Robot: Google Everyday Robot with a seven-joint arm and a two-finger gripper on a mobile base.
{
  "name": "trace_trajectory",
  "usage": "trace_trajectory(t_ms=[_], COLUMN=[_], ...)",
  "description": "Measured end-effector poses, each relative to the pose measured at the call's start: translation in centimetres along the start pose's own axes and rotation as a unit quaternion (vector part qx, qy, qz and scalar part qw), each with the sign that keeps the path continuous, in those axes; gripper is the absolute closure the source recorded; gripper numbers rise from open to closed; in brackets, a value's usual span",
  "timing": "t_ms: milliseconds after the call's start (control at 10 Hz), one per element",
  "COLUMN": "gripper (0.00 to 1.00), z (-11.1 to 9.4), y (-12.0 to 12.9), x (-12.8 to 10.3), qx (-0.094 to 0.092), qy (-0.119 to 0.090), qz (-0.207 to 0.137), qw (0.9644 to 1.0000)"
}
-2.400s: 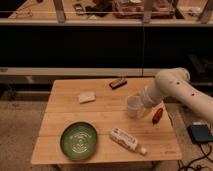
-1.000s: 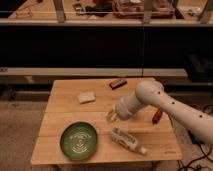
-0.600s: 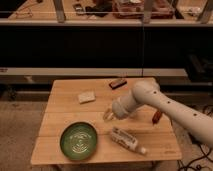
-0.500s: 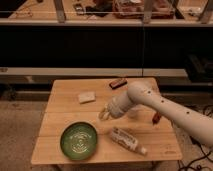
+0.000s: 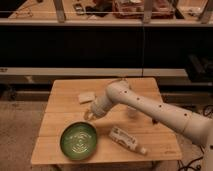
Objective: Push the ceramic bowl across the table
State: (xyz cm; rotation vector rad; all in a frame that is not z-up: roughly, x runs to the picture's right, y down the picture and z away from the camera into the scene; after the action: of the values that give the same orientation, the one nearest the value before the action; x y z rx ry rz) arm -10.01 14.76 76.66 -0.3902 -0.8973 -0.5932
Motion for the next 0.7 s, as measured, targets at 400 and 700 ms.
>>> trace_trajectory(t_ms=[400, 700], gripper=[1.0, 1.0], z=[2.7, 4.9], y=[0.5, 1.4], x=[-4.7, -6.4], qx=[-0.046, -0.071], qy=[-0.051, -0.067], qz=[-0.045, -0.061], qw=[0.9966, 0.9933])
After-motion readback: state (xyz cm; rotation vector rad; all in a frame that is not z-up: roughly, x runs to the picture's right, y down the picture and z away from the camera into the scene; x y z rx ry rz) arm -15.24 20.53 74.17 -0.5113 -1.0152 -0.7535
